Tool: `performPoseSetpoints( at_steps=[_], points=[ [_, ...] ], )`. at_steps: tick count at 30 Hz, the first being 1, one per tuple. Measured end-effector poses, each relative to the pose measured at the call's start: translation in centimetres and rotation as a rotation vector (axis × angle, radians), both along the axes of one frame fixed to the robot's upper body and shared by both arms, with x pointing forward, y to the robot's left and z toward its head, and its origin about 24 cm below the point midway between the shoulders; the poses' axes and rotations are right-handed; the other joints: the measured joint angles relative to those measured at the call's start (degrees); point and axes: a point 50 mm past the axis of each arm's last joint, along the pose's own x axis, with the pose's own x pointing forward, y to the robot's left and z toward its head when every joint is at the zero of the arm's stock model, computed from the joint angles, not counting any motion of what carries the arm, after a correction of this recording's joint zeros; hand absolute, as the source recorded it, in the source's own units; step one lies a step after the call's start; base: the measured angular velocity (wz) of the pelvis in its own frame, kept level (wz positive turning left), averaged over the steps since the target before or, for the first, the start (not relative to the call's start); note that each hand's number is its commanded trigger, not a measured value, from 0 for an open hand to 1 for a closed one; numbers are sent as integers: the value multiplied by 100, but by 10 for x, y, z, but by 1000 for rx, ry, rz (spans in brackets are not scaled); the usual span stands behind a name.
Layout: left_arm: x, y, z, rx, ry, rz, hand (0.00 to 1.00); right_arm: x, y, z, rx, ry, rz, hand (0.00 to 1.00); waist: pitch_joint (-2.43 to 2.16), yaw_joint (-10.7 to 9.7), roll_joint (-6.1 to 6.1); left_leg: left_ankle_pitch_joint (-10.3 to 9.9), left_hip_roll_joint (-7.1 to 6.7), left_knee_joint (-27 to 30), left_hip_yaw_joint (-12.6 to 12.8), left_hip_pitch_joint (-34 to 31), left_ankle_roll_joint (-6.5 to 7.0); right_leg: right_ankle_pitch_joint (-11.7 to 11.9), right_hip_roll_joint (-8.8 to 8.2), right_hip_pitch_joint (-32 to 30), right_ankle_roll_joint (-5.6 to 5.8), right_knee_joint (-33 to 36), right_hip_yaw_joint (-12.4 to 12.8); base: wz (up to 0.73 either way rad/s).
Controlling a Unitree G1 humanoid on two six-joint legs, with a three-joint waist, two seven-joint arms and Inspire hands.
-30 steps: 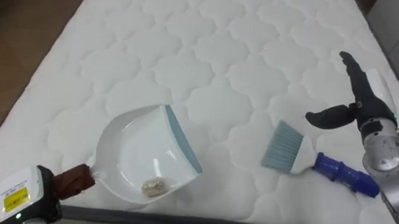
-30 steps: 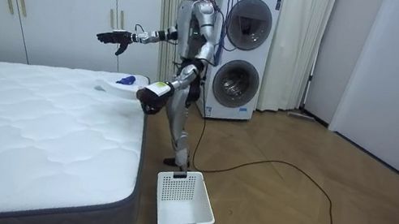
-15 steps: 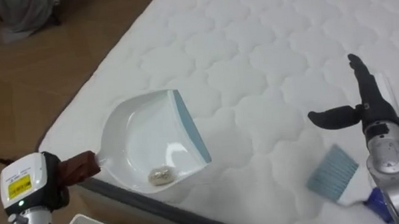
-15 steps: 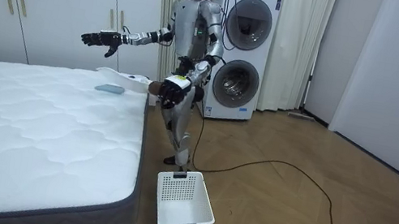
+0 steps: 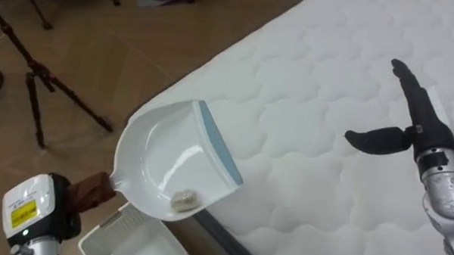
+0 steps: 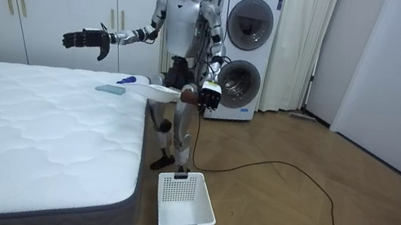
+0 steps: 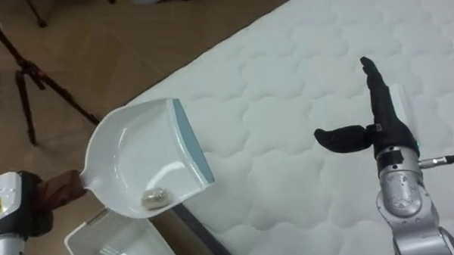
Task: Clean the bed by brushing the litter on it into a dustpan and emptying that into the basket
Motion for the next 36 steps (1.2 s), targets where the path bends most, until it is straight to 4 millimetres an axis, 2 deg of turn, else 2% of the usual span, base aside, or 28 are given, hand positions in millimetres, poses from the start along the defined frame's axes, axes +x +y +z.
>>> performPoseSetpoints(
  at_steps=[1,3,5,7,9,12,14,16,18,20,21,22,23,24,26,27,31,34,36],
  points=[
    [1,-1,0,-4,2,-5,100,0,0,-1,21,0,-3,0,4,-78,-16,11,27,13,229,-57,23,-43,-23,48,19,0,-97,90],
    [1,-3,-1,-9,13,-10,100,-1,1,-2,53,0,-8,0,5,-179,-22,12,83,16,575,-69,63,-89,-36,156,61,-2,-104,89],
    [1,-4,-2,-12,14,-9,100,-1,1,-3,64,0,-12,0,2,-206,-22,10,77,10,597,-60,70,-110,-31,202,85,2,-102,57],
    [0,-5,-3,-17,18,-3,100,-1,1,-3,90,-1,-15,0,13,-162,1,23,68,39,607,-90,92,-110,-45,225,86,-2,-266,32],
    [0,-6,-3,-17,23,-7,100,-2,1,-4,93,2,-17,0,31,-176,43,15,76,85,692,-100,113,-110,-70,285,87,-3,-315,33],
    [4,-5,0,10,25,-27,100,-6,4,-11,126,16,-28,0,28,-166,96,-17,69,93,692,-174,158,-133,-85,277,125,27,-264,19],
    [4,-6,0,1,26,-30,100,-8,7,-17,183,32,-31,0,31,-146,188,-45,44,153,676,-199,200,-150,-81,237,154,149,-213,9],
    [5,-7,0,-2,21,-35,100,-10,7,-21,207,49,-35,0,9,-169,247,-51,11,194,577,-231,218,-152,-98,186,158,299,-210,20],
    [7,-8,1,-8,17,-45,100,-14,6,-27,210,74,-40,0,9,-219,247,-34,-52,221,408,-230,247,-179,-135,120,199,547,-179,40],
    [10,-9,2,-19,24,-56,100,-18,5,-34,220,105,-45,0,19,-236,215,-8,-105,235,204,-171,275,-219,-133,-33,225,830,134,47],
    [11,-11,1,-24,31,-65,100,-20,7,-38,232,116,-47,0,10,-309,184,1,-159,241,32,-172,278,-288,-67,-70,232,765,435,56],
    [11,-13,1,-26,36,-77,100,-20,9,-39,249,118,-46,0,25,-341,189,12,-166,239,-88,-185,271,-278,34,-167,206,526,667,57],
    [11,-15,0,-26,40,-83,100,-21,9,-39,256,119,-46,0,26,-342,189,23,-179,240,-150,-195,265,-213,68,-246,204,401,724,58],
    [11,-16,0,-28,42,-94,100,-21,10,-40,268,120,-46,0,39,-356,147,42,-257,243,-241,-208,264,86,113,-372,128,245,837,68],
    [12,-19,-1,-36,39,-108,100,-23,9,-42,276,127,-55,0,19,-344,141,67,-284,267,-312,-266,271,98,104,-287,109,209,746,49],
    [13,-19,0,-37,32,-111,100,-22,9,-42,278,125,-51,0,41,-316,136,67,-284,280,-336,-311,268,104,109,-299,105,192,706,21],
    [13,-19,0,-36,31,-111,100,-22,10,-42,285,130,-39,0,50,-157,119,58,-340,390,-517,-447,280,94,105,-334,118,184,594,20],
    [13,-19,0,-35,28,-110,100,-22,11,-41,288,124,-35,0,68,-25,83,55,-366,415,-588,-469,284,88,106,-329,127,199,600,16],
    [13,-20,0,-36,28,-111,100,-21,11,-40,294,120,-37,0,67,-42,83,57,-419,448,-725,-517,282,88,101,-313,128,179,532,39]
  ],
)
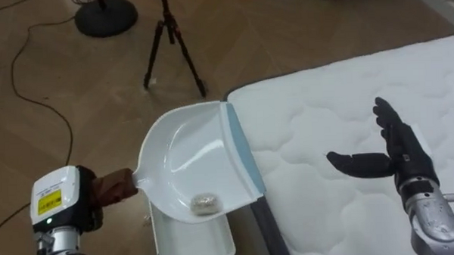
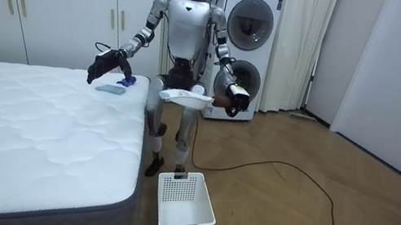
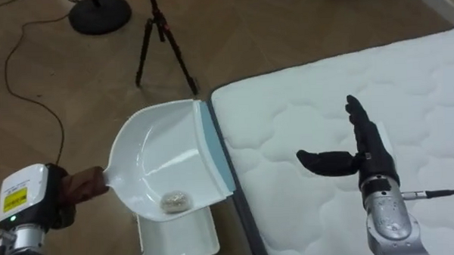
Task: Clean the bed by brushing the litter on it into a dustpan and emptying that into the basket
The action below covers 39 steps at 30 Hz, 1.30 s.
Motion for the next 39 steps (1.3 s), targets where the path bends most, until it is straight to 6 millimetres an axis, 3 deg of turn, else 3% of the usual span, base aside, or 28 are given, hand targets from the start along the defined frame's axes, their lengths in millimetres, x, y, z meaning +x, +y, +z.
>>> performPoseSetpoints(
  at_steps=[4,10,14,17,20,22,24,26,28,30,32,33,34,39],
  points=[
    [-1,0,-1,-7,6,7,100,0,0,0,22,-6,-12,0,11,-40,17,2,-71,171,-200,-175,-2,2,-14,42,8,-79,-332,37],
    [-4,2,-5,-6,29,14,100,-1,-1,-3,23,-1,-15,0,63,15,108,-20,-140,189,-253,-173,-23,-44,-77,51,78,-2,-346,14],
    [-2,7,-2,16,24,-1,100,-1,-1,-4,22,-1,-14,0,66,42,130,-58,-155,371,-245,-310,41,-168,-146,-189,86,459,-353,2],
    [5,11,6,51,5,-38,100,0,-5,-10,-8,21,-33,0,100,66,195,-231,-159,683,-199,-385,57,-298,-202,-375,104,1005,-332,6],
    [16,16,16,79,-27,-62,100,0,-5,-15,-6,41,-42,0,102,10,219,-204,-325,674,-478,-340,83,-367,-270,-856,124,1720,31,24],
    [25,18,25,101,-57,-71,100,-1,-3,-18,2,51,-43,0,105,-14,235,-51,-344,529,-631,-329,66,-422,-172,-1280,134,1679,470,37],
    [28,19,27,106,-66,-74,100,-1,-3,-20,6,59,-44,0,98,-60,231,-12,-378,487,-703,-304,77,-310,-135,-1432,140,1325,583,44],
    [27,22,25,111,-50,-66,100,0,-3,-24,6,74,-42,0,63,-114,170,-26,-562,493,-777,-339,79,228,-183,-1514,60,991,558,44],
    [26,23,21,109,-31,-60,100,3,-5,-24,-2,74,-41,0,64,-181,298,-76,-560,513,-846,-423,35,363,-183,-1520,48,905,454,33],
    [30,25,22,117,-29,-55,100,6,-2,-24,0,75,-30,0,87,-157,371,-82,-487,512,-774,-572,20,364,-188,-1595,19,858,378,29],
    [34,27,23,122,-28,-49,100,6,1,-25,6,81,-15,0,105,-204,419,-81,-230,491,-144,-747,46,324,-215,-1617,-24,848,172,47],
    [37,28,24,130,-28,-51,100,6,1,-26,8,86,-15,0,109,-251,433,-105,6,439,508,-815,101,261,-221,-1655,-28,885,97,40],
    [37,31,25,150,-28,-54,100,9,1,-25,12,82,-12,0,112,-223,421,-130,90,419,796,-863,159,190,-238,-1780,-22,1026,152,18],
    [32,45,26,230,7,-58,100,18,1,-26,17,79,-9,0,131,-183,490,-123,58,352,832,-922,176,134,-284,-1941,-8,1125,198,-4]
  ],
)
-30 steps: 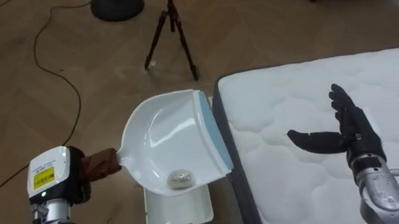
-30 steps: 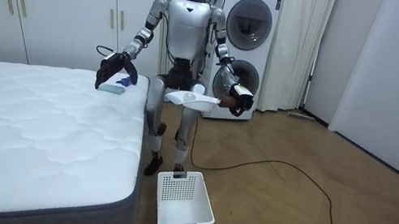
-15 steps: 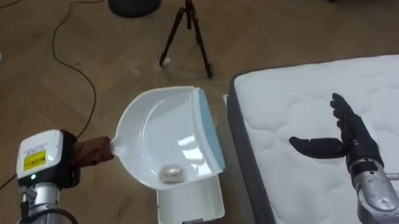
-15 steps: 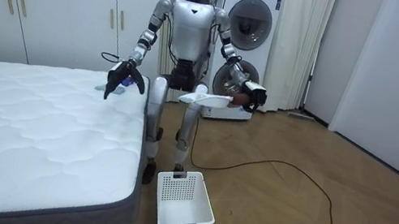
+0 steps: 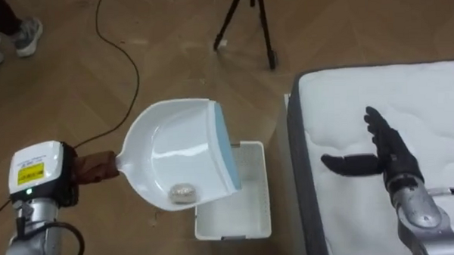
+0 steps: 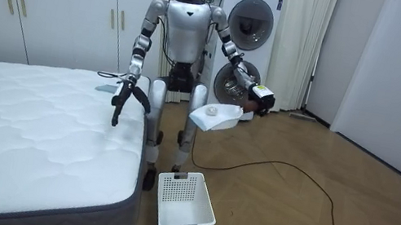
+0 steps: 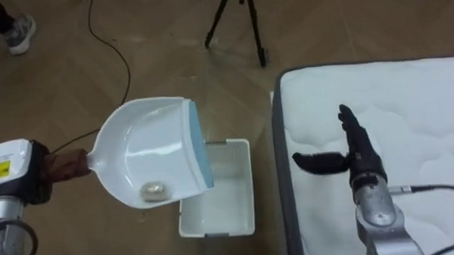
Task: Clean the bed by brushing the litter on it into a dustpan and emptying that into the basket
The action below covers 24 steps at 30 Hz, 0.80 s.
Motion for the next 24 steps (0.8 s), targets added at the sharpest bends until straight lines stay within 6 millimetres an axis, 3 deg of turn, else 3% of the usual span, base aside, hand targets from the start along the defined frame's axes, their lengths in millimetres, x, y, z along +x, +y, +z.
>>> performPoseSetpoints(
  at_steps=[5,13,20,24],
  points=[
    [-3,13,2,55,12,30,100,0,-3,-5,23,20,-21,0,13,-88,34,4,-24,3,6,-207,5,-27,-41,-261,2,89,-34,0],
    [4,33,15,178,55,30,100,-3,-8,-12,-13,75,-3,0,44,-275,100,35,-174,91,98,-641,49,-208,-273,-883,-2,573,-57,-1],
    [13,36,19,202,52,52,100,-2,-3,-12,-23,70,-1,0,50,-282,132,33,-189,140,233,-882,46,-234,-317,-1233,-8,772,20,-6],
    [12,37,19,209,54,62,100,0,-1,-7,-41,40,-1,0,57,-314,212,33,-191,193,263,-1030,46,-236,-321,-1389,-11,837,38,-1]
  ],
)
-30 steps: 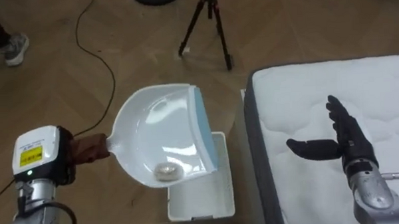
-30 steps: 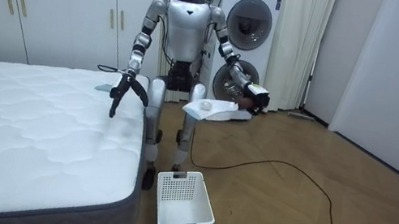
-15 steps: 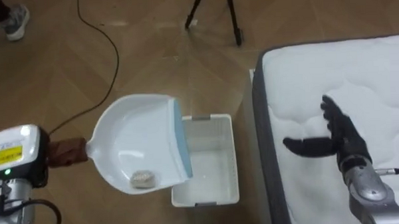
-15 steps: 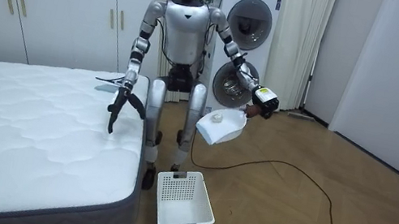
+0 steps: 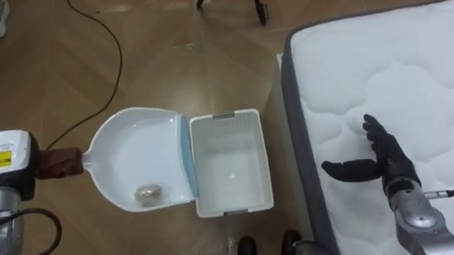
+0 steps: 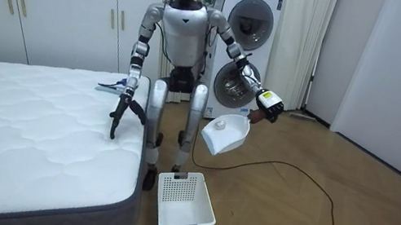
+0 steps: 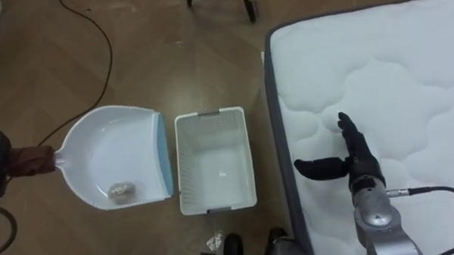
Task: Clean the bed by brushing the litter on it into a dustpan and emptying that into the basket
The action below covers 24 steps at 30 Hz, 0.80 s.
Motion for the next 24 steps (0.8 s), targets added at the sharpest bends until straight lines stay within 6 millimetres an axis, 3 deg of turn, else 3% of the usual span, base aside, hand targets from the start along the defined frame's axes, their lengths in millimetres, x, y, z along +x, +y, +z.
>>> performPoseSetpoints(
  at_steps=[4,14,24],
  points=[
    [-2,2,-3,5,34,22,100,1,1,1,-39,-2,20,0,1,-45,150,-1,0,-21,2,-28,-1,0,-4,-19,0,2,-2,0],
    [2,1,-5,6,86,29,100,3,5,2,-37,-16,35,0,7,-103,180,-5,0,27,46,-107,5,-10,-1,-116,-12,77,56,-1],
    [9,4,6,68,88,-8,100,10,9,7,-38,-53,41,0,38,-249,350,-3,1,86,93,-171,8,-12,-15,-195,-9,102,58,-1]
  ],
)
